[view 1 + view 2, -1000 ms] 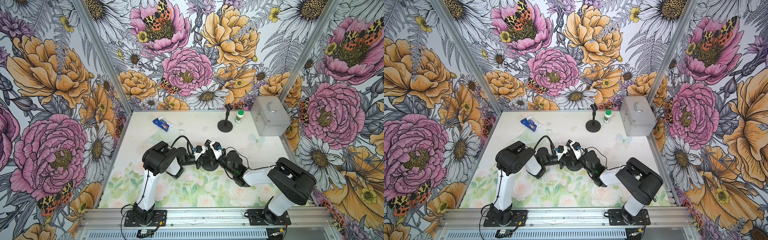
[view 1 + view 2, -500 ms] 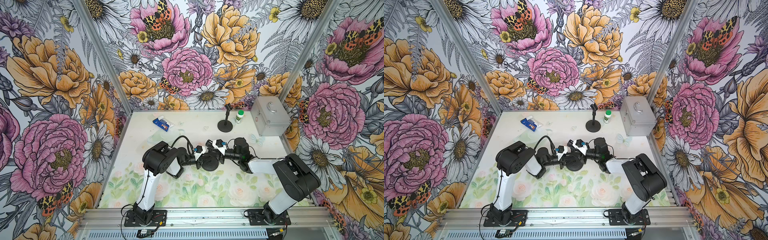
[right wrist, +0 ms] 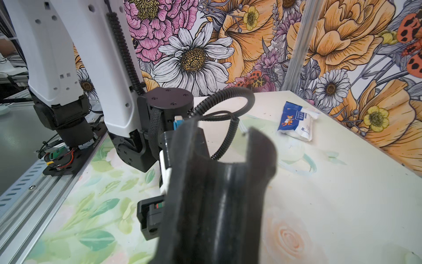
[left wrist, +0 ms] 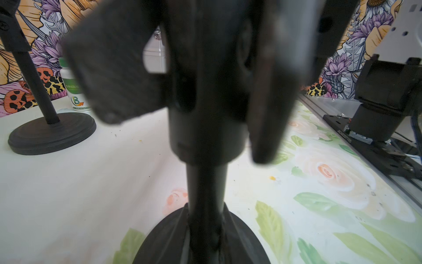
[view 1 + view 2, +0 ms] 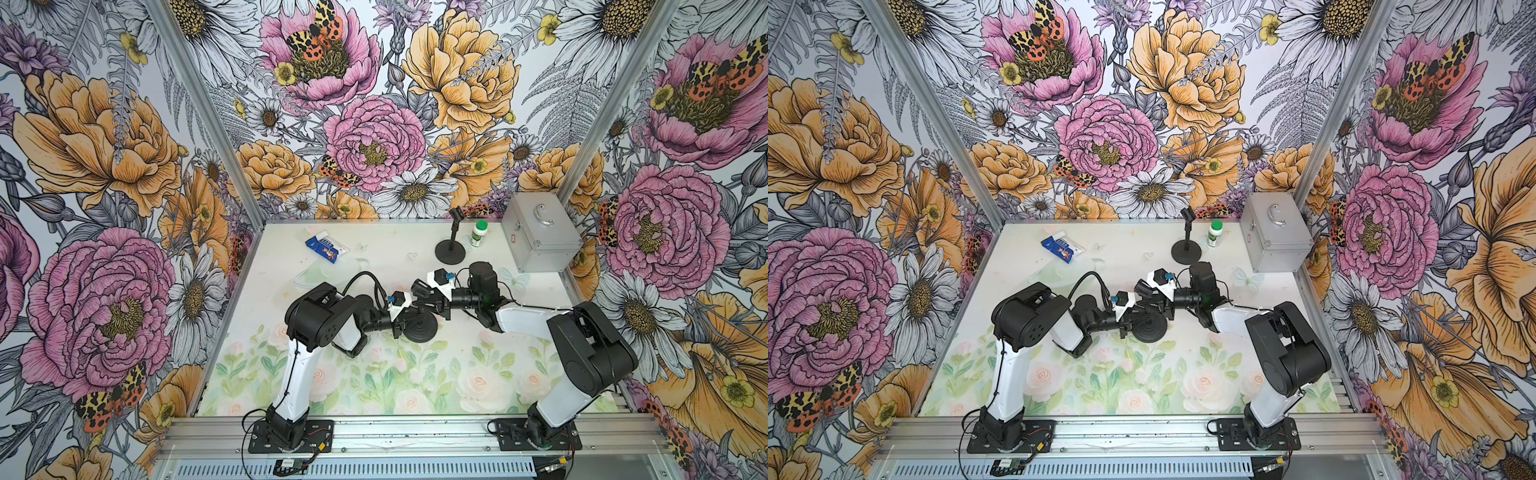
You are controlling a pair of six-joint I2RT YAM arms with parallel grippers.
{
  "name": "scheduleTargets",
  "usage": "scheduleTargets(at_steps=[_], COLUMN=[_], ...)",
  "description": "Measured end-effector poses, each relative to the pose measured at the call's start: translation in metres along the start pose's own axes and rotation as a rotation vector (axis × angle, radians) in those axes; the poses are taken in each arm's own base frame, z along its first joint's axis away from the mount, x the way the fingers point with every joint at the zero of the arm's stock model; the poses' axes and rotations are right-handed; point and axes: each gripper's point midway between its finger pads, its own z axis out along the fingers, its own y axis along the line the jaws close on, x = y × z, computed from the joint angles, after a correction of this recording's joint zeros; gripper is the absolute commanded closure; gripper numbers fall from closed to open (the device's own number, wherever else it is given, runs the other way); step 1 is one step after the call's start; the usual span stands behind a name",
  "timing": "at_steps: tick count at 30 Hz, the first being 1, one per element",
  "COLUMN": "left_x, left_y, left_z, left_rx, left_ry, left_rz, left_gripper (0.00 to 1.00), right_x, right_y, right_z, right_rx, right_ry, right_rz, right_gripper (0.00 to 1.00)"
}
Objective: Assemble a microphone stand
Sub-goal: Screw the microphone stand pole into the microphone stand base.
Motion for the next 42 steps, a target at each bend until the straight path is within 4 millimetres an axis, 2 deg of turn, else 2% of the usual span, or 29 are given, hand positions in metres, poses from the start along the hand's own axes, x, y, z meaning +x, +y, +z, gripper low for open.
scheduleTargets(at_steps=[3,8,10,13,15,17,23,29,34,38,42], left_x=[0.000,0.000,0.001,0.001,0.001,0.002,0.002,0.002,0.002,0.002,0.002], left_y=[0.000,0.000,0.000,0.001,0.001,0.002,0.003,0.003,0.003,0.002,0.002], left_z=[0.001,0.000,0.000,0.000,0.000,0.000,0.000,0.000,0.000,0.001,0.001], left_rx=[0.000,-0.003,-0.003,-0.008,-0.008,-0.017,-0.024,-0.023,-0.020,-0.017,-0.017], left_ry=[0.000,0.001,0.001,0.003,0.003,0.004,0.003,0.003,0.003,0.003,0.003], left_rz=[0.007,0.000,-0.002,-0.004,-0.004,-0.004,-0.005,-0.004,0.001,0.008,0.007], left_gripper=[0.78,0.75,0.74,0.76,0.80,0.82,0.83,0.84,0.83,0.80,0.78], right_x=[0.002,-0.001,-0.001,-0.001,-0.001,-0.001,-0.001,-0.002,0.002,0.004,0.003], right_y=[-0.001,-0.005,-0.008,-0.009,-0.009,-0.009,-0.002,0.004,0.006,0.007,0.006], right_z=[-0.001,0.005,0.005,0.005,0.006,0.005,0.007,0.009,0.009,0.007,0.008], right_rx=[0.159,0.557,0.660,0.701,0.657,0.566,0.177,-0.097,-0.212,-0.227,-0.183], right_ry=[-0.033,-0.079,-0.077,-0.080,-0.080,-0.080,-0.008,0.001,0.003,0.015,0.041], right_rz=[-0.013,0.020,0.030,0.032,0.018,0.008,-0.031,-0.018,-0.025,-0.054,-0.069], right_gripper=[1.00,1.00,1.00,1.00,0.77,0.69,0.68,0.68,0.74,1.00,1.00])
